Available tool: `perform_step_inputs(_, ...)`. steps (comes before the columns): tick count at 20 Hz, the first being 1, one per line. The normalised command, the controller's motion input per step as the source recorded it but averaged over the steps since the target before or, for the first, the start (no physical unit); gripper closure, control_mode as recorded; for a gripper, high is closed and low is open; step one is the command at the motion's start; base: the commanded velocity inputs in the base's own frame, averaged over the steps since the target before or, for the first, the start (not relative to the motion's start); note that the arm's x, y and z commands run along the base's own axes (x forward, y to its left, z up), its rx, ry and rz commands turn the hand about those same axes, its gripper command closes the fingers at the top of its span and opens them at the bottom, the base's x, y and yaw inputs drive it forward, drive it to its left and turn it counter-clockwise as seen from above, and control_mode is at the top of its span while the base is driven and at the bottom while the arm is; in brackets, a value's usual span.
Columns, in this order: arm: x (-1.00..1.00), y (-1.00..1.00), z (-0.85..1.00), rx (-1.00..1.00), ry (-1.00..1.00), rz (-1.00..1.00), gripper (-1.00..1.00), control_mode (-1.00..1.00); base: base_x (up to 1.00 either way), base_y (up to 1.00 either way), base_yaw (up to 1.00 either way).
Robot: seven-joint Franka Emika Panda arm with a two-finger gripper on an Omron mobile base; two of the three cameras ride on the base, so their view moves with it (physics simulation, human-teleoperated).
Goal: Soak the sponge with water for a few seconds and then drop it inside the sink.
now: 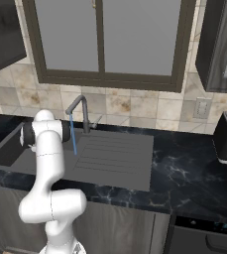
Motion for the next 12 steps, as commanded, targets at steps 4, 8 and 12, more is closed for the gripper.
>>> perform_step_inputs(4,0.0,0.0,0.0,0.0,0.02,0.0,-1.0,-1.0,0.0,0.0,0.0)
perform_step_inputs(8,0.0,0.0,0.0,0.0,0.0,0.0,-1.0,-1.0,0.0,0.0,0.0)
perform_step_inputs(12,-0.01,0.0,0.08,0.0,-0.01,0.0,-1.0,-1.0,0.0,0.0,0.0)
